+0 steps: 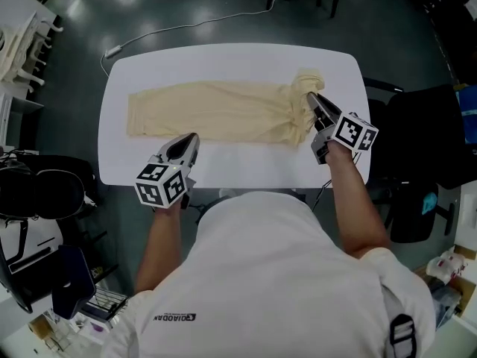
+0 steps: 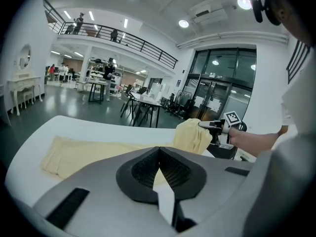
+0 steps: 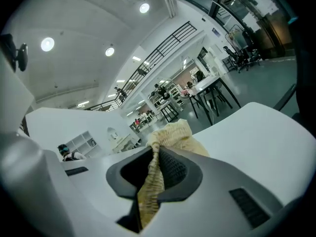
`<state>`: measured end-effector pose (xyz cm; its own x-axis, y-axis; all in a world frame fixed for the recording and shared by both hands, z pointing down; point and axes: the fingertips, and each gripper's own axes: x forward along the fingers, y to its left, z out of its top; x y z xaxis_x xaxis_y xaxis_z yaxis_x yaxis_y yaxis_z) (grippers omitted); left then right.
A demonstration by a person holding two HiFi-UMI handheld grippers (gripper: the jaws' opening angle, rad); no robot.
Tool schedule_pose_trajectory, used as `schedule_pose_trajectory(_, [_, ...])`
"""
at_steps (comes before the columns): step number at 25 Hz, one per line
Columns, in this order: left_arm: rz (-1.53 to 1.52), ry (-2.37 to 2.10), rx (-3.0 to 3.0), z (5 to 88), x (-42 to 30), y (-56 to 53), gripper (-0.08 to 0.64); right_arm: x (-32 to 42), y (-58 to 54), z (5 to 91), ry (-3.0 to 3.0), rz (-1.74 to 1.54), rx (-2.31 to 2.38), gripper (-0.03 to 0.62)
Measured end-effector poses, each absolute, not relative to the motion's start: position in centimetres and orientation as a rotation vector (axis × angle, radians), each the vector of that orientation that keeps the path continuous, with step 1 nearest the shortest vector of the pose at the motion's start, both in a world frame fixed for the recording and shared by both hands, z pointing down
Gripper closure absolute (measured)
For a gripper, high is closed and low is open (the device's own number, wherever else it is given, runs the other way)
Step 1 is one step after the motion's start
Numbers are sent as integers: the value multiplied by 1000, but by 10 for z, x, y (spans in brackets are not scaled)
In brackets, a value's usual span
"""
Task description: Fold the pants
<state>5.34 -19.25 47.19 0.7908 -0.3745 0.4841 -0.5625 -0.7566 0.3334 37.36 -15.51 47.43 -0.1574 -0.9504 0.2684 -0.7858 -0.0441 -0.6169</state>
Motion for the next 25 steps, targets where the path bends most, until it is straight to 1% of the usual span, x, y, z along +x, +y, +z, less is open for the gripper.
schedule_pose_trajectory(6, [547, -668, 2527, 474, 9, -203, 532, 360, -162, 449, 1810, -929, -1830, 532])
schedule_pose_trajectory(11, [582, -655, 2563, 478, -11, -204, 532, 351, -168, 424, 1750, -859, -1821, 532])
schedule_pose_trajectory(25, [517, -740, 2535, 453, -14, -217, 532, 321, -201, 369, 1872, -812, -1669, 532])
